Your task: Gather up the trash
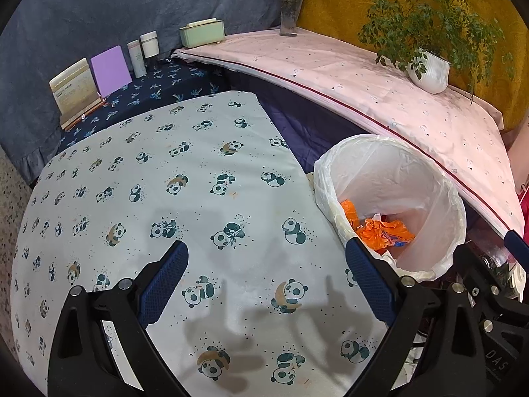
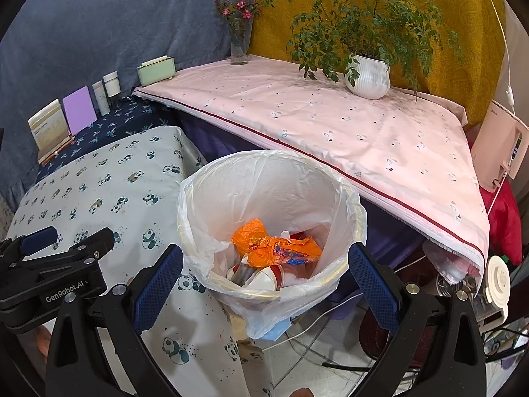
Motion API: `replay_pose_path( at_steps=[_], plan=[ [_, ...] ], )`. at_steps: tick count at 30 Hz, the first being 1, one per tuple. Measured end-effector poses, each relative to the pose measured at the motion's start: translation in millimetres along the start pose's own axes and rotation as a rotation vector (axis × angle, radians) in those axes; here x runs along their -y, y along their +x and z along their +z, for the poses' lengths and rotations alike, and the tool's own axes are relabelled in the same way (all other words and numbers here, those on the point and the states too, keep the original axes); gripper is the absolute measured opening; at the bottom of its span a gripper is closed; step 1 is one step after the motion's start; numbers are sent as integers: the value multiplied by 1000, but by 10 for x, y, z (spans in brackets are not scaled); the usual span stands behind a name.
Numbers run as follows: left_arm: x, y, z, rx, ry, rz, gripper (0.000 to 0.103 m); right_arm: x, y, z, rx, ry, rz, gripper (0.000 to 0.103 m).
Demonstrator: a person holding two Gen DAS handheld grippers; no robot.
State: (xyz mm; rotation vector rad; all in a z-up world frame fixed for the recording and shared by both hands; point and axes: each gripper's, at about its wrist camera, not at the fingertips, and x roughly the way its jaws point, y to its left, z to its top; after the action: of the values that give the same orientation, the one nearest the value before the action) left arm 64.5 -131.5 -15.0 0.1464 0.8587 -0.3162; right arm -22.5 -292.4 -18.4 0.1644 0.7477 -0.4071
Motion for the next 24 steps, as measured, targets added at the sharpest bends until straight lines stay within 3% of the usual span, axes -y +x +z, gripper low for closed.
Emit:
replay_pose_path(
  at_steps=[24],
  plan=[
    [7, 12, -15, -3, 6, 3, 91, 18, 17, -36, -5, 1, 2, 97]
  ],
)
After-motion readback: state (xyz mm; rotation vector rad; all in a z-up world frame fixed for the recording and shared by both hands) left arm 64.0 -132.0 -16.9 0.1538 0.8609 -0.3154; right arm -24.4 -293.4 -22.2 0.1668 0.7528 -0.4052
